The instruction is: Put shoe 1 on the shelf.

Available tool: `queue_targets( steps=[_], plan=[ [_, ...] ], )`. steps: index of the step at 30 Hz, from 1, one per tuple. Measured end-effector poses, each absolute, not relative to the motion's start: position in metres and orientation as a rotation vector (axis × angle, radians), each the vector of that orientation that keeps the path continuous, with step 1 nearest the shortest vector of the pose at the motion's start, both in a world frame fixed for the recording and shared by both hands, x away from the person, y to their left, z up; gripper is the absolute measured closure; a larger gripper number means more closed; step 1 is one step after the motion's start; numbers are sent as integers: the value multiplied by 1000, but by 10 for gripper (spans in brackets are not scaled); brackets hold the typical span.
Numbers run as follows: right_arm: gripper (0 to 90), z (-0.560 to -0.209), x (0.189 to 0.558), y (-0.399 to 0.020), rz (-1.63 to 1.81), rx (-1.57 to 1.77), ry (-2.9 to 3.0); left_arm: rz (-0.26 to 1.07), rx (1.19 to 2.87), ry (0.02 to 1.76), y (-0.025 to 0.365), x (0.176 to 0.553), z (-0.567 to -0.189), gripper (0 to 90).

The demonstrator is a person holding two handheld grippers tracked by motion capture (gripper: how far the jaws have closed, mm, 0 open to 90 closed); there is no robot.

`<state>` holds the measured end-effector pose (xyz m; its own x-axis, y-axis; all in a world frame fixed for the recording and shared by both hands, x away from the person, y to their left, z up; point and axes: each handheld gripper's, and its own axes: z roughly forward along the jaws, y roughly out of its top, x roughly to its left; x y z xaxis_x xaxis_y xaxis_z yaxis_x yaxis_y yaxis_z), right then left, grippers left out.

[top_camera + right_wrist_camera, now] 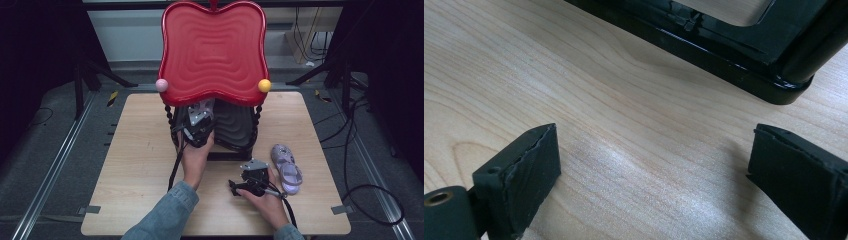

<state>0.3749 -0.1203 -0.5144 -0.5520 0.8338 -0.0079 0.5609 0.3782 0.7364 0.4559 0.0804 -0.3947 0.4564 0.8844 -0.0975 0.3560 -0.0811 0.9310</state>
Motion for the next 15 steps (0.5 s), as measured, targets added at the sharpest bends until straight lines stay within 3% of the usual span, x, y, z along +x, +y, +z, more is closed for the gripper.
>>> queue_targets(
  steps=[15],
  plan=[
    [67, -514, 375, -120, 989, 1211, 2264, 642, 1656, 1069, 78, 452, -392, 644]
  ],
)
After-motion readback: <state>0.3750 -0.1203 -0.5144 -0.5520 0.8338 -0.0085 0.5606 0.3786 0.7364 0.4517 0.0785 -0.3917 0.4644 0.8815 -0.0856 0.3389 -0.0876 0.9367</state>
